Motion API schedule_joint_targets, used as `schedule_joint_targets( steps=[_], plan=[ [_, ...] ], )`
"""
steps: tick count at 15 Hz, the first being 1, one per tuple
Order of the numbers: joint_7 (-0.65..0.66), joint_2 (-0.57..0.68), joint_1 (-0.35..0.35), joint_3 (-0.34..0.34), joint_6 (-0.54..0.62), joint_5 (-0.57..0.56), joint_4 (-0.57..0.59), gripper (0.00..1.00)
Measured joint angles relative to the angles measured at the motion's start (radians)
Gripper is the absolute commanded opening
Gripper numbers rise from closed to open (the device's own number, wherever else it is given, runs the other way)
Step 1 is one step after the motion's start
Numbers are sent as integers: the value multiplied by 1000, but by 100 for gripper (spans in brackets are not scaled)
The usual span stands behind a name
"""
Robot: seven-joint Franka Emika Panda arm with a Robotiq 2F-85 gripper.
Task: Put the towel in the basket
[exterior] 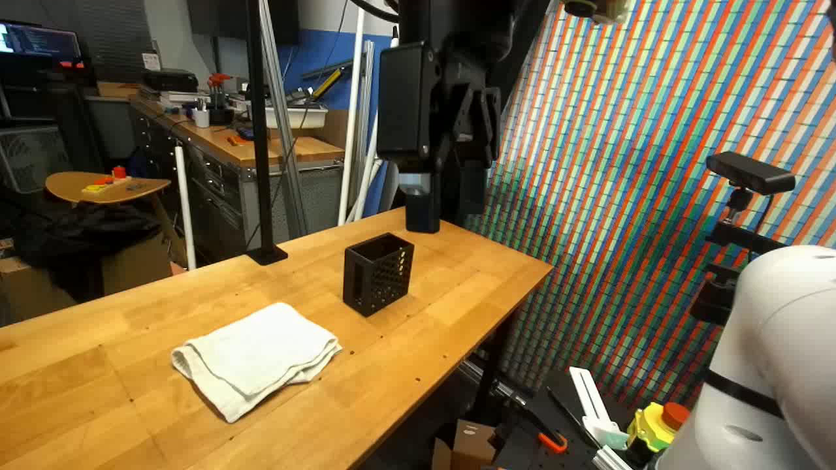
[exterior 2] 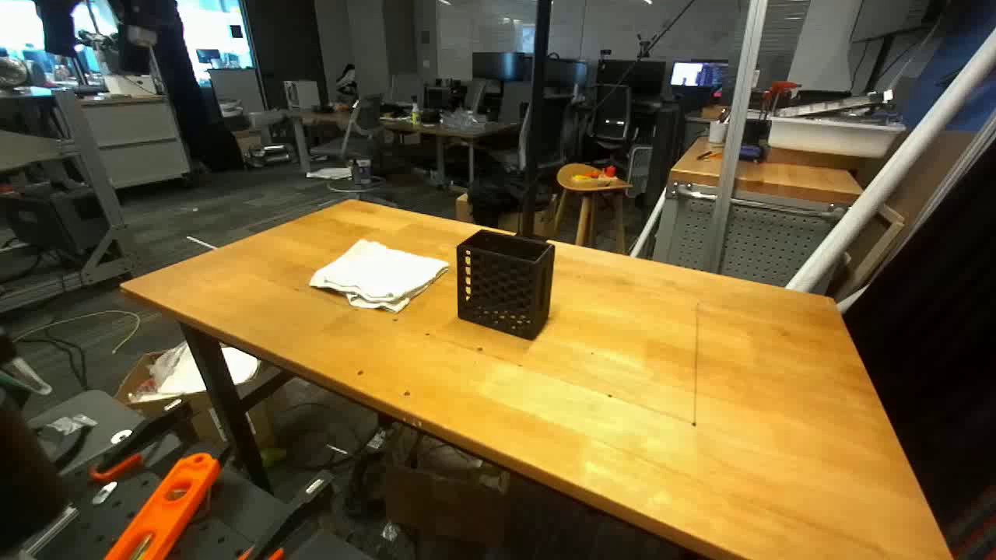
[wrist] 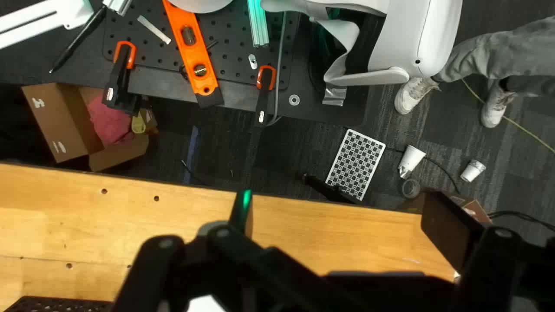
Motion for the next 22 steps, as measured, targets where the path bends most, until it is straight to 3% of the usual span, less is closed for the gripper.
schedule_joint_targets(
  steps=[15, 22],
  plan=[
    [-1, 0, -2, 1, 0, 0, 7, 100],
    [-35, 98, -2, 41, 75, -26, 42, 100]
  ],
)
